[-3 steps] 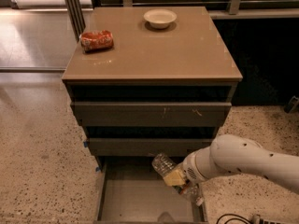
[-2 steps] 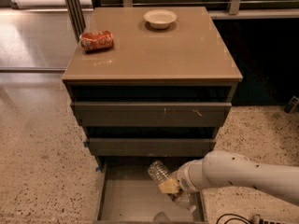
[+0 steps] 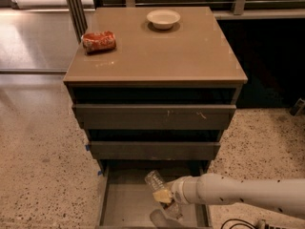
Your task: Place water bottle into bottom drawer
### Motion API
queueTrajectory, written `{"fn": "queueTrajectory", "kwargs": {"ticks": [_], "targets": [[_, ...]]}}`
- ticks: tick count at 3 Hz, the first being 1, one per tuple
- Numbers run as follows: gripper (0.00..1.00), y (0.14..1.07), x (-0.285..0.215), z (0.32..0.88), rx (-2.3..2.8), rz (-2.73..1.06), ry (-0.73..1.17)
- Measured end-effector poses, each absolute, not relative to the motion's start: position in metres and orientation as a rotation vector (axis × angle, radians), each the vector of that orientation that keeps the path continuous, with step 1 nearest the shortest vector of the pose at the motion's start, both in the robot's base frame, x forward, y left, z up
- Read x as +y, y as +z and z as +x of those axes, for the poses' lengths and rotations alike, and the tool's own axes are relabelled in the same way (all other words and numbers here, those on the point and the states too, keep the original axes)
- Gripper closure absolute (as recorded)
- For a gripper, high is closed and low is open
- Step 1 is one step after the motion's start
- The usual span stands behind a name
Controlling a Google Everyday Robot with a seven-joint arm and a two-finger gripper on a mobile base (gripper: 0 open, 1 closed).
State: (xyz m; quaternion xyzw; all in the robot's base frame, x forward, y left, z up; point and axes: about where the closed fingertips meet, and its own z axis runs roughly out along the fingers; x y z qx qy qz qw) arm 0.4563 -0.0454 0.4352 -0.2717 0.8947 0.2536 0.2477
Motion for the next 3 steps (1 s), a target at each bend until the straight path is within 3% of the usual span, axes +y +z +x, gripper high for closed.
{"fn": "queueTrajectory", "kwargs": {"ticks": [3], "targets": [[1.00,0.387,-0.063,0.472,2.454,-0.778,0.813]]}}
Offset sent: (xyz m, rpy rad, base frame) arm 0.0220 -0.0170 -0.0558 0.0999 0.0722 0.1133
